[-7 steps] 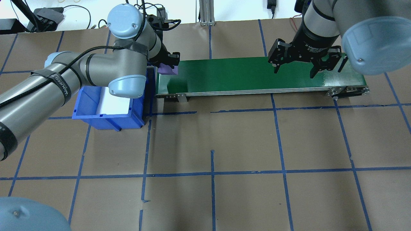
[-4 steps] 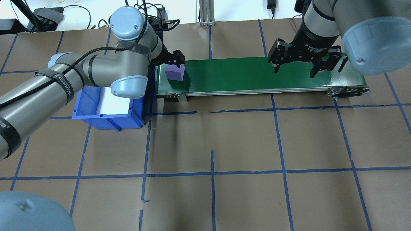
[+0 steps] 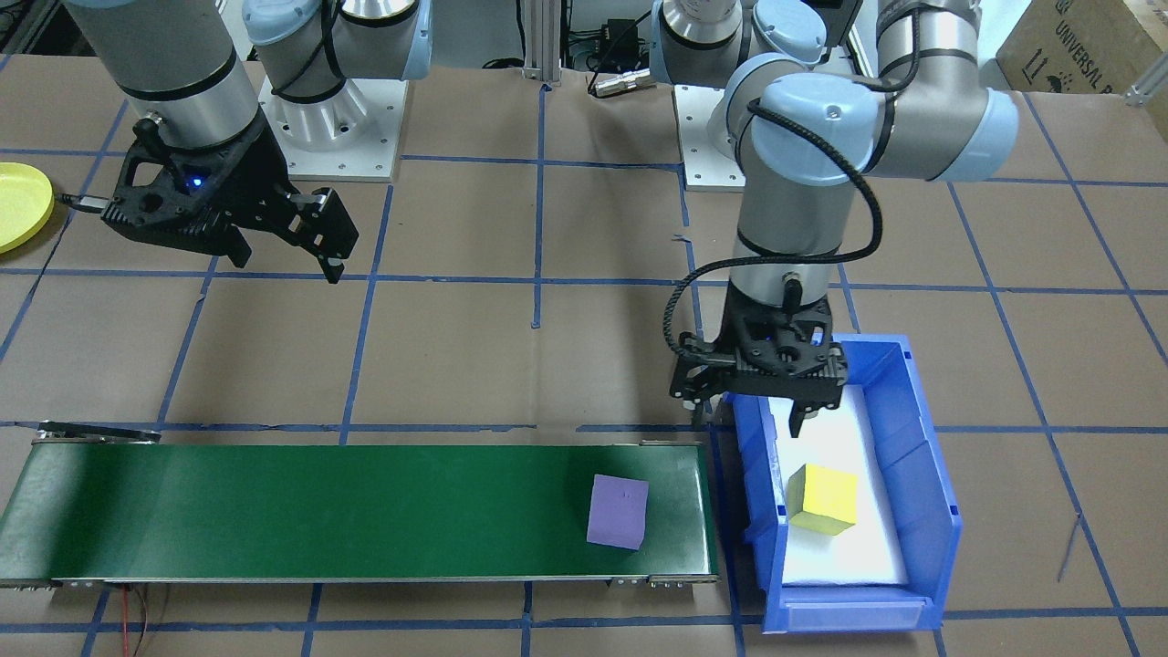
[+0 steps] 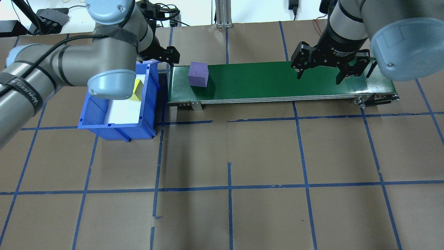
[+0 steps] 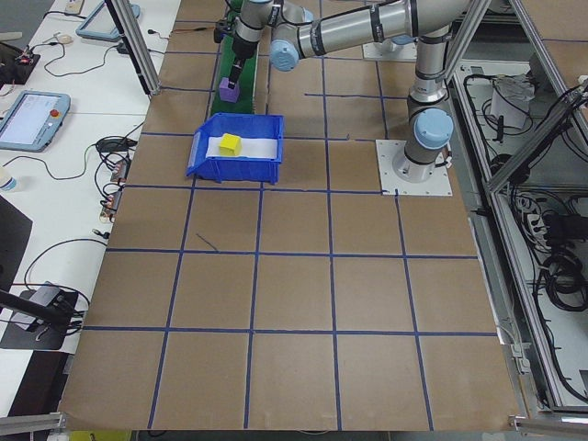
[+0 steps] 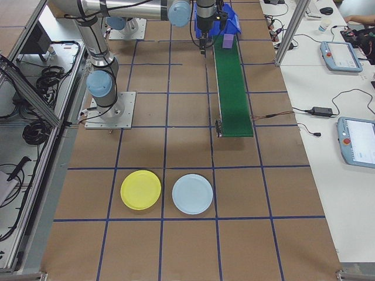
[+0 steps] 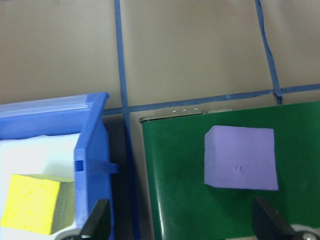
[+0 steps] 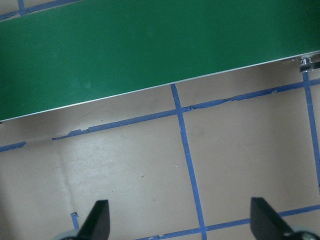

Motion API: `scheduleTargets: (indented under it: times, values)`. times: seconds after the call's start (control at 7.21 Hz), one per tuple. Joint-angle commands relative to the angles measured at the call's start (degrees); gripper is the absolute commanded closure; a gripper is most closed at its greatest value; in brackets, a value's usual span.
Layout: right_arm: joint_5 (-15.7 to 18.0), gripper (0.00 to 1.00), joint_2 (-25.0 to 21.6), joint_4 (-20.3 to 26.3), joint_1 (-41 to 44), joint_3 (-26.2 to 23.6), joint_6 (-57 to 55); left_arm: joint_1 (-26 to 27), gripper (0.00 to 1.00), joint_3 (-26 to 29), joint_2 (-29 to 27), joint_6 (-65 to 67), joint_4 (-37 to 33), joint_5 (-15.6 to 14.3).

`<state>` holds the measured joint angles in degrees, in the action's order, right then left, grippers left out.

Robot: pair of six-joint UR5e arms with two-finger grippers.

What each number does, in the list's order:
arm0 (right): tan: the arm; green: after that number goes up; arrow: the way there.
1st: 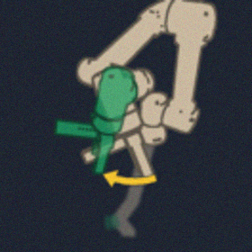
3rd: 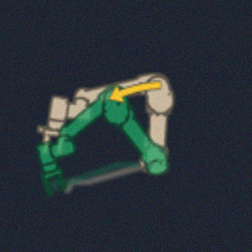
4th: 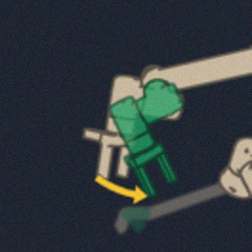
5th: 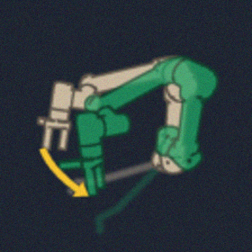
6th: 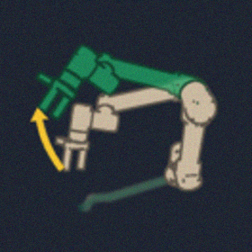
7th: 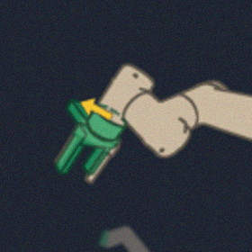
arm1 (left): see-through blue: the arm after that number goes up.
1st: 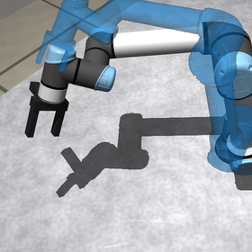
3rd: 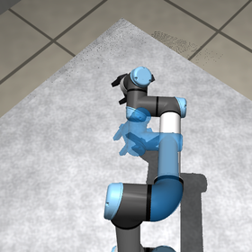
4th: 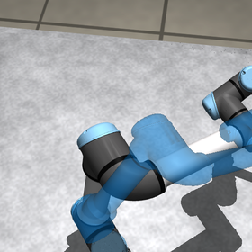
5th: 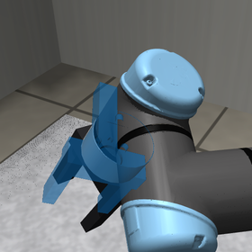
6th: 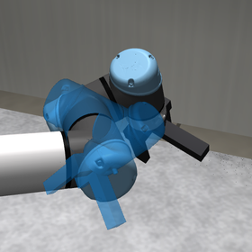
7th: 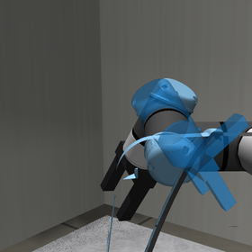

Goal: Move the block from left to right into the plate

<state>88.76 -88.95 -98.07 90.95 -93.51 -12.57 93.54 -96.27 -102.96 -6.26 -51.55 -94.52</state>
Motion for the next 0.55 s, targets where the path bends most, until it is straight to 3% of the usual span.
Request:
scheduleTargets:
  times: [0.0,0.42]
  values:
    - [-0.2,0.0,0.0,-0.2,0.0,-0.1,0.0,-7.5,0.0,-0.7,0.6,-10.7,-3.9,0.2]
    - [1.8,0.0,0.9,0.9,-0.5,-0.1,-0.3,-11.3,0.0,-1.0,-5.0,-21.7,-3.2,0.3]
